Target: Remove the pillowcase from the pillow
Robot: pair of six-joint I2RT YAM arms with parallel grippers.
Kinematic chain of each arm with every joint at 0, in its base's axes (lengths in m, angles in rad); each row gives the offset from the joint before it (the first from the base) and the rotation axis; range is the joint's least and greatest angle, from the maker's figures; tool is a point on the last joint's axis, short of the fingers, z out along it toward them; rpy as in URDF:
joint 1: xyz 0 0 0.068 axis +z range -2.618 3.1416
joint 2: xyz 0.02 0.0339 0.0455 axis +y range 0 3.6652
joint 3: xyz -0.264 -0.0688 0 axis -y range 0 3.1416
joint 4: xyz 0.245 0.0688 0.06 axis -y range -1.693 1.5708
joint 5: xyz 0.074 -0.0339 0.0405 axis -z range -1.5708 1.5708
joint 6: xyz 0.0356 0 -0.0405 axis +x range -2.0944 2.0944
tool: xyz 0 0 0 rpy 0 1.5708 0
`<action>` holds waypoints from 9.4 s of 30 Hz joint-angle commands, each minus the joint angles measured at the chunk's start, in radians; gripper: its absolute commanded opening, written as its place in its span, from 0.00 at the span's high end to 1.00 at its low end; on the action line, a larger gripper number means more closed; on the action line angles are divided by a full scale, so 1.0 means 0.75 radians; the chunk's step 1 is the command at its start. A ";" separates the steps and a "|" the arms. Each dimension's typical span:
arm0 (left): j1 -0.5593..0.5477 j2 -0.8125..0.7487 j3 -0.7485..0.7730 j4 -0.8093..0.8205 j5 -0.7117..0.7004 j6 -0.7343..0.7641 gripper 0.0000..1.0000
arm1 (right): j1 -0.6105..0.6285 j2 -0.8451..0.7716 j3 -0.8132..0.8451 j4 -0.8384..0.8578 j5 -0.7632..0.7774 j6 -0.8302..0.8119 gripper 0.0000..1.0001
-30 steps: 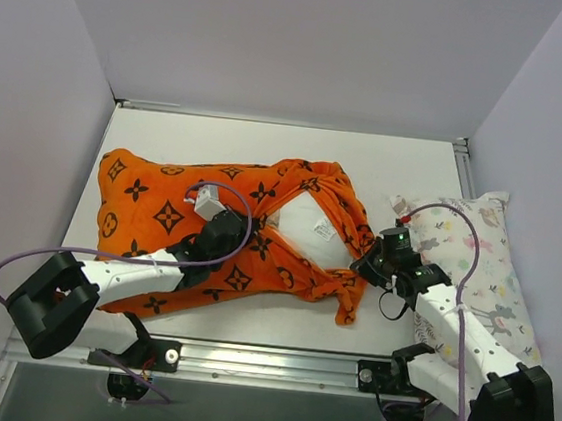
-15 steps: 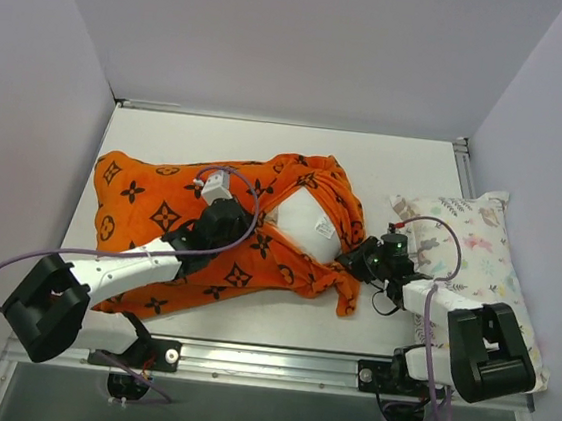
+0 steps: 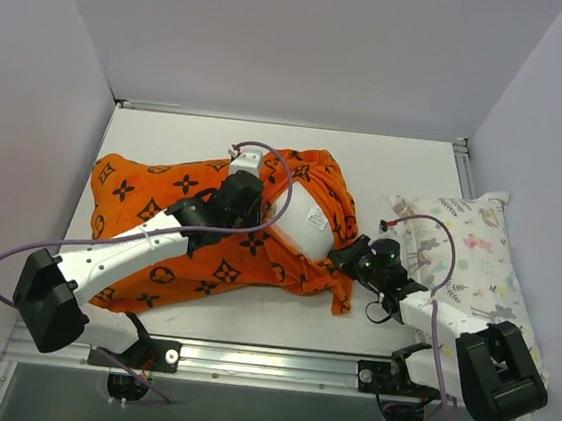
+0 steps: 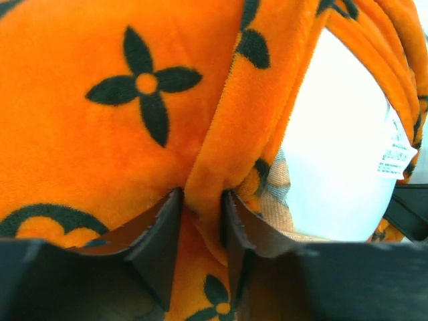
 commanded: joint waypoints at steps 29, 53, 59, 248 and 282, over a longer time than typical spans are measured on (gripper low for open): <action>-0.385 0.467 0.641 -0.166 -0.089 0.279 0.07 | 0.102 -0.206 0.087 -0.205 0.098 -0.026 1.00; -0.238 0.826 0.692 -0.205 -0.089 0.246 1.00 | 0.104 -0.321 0.179 -0.499 0.214 -0.118 1.00; -0.151 0.634 0.747 -0.254 -0.166 0.214 1.00 | 0.100 -0.296 0.304 -0.798 0.427 -0.153 1.00; -0.314 -0.727 -0.146 -0.742 -0.248 -0.543 0.14 | 0.311 -0.063 1.128 -1.093 0.149 -0.355 1.00; 0.350 -0.547 -0.085 -0.448 -0.030 -0.149 1.00 | 0.148 -0.087 1.247 -1.187 0.114 -0.372 1.00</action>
